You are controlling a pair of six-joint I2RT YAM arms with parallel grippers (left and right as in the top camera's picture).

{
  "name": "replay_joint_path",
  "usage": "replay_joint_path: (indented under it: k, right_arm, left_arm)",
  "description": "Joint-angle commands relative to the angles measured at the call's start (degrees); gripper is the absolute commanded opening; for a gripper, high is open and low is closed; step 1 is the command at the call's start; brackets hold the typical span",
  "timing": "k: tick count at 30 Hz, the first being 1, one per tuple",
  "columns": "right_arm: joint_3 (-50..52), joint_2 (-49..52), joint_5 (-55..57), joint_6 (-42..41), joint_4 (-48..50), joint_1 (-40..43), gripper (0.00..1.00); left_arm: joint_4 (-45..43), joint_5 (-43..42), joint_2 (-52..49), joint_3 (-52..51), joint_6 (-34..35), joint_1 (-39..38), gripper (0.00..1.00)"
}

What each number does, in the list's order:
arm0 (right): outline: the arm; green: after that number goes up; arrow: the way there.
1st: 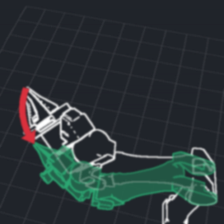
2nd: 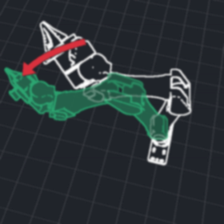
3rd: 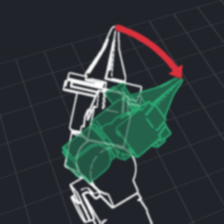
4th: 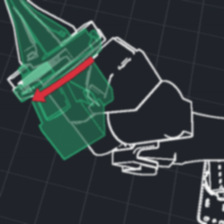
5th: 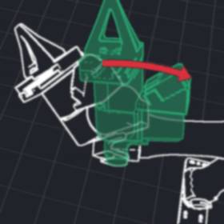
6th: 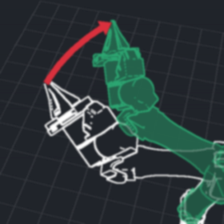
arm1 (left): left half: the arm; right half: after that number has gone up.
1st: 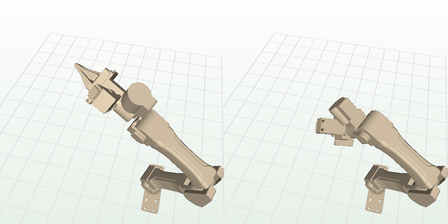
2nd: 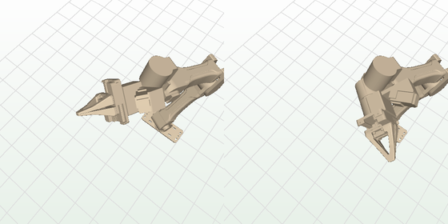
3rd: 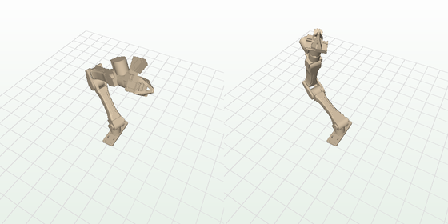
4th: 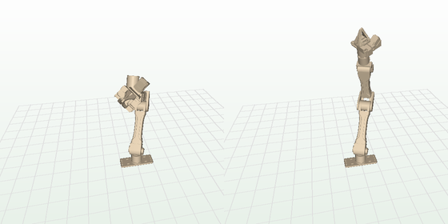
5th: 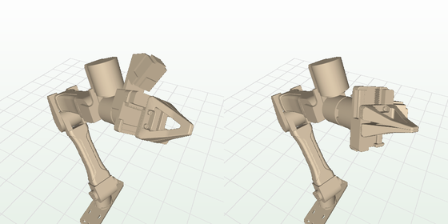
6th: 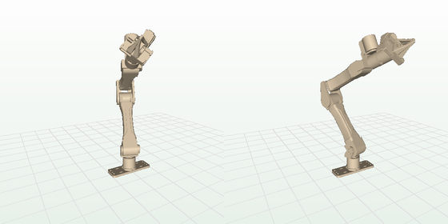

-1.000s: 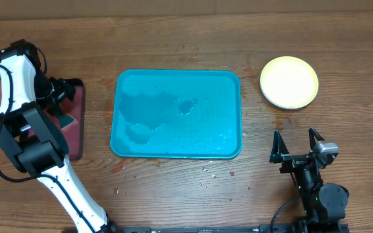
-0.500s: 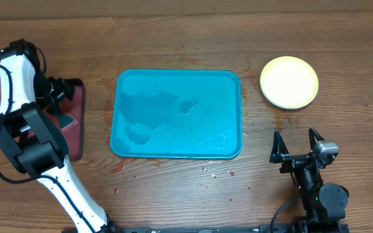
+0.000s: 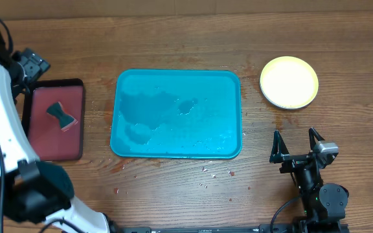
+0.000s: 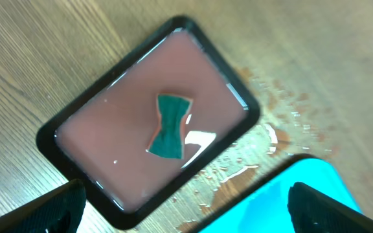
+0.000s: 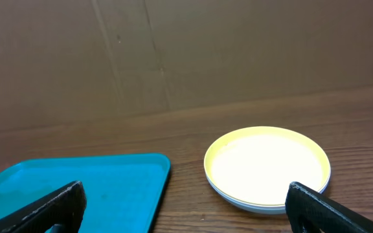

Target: Clean dirty plates on tray and stack at the side

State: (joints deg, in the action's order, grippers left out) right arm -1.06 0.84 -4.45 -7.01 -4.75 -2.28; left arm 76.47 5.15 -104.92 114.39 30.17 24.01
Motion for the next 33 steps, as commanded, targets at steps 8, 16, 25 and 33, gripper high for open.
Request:
replay_joint_path:
  k: [8,16,25,33]
  right_arm:
    - [0.6,-0.7,0.5,0.4,0.2,-0.2,1.00]
    - [0.6,-0.7,0.5,0.4,0.2,-0.2,1.00]
    - [0.6,-0.7,0.5,0.4,0.2,-0.2,1.00]
    - [0.6,-0.7,0.5,0.4,0.2,-0.2,1.00]
  left_arm:
    - [-13.4,-0.7,21.2,-18.4,-2.2,-8.6,1.00]
    - [-30.4,-0.7,49.6,-53.4,-4.8,-13.6,0.99]
    - [-35.7,0.0,72.0,-73.1,-4.9,-13.7,1.00]
    - [-53.4,-0.9,81.4,-92.7,-4.9,-15.3,1.00]
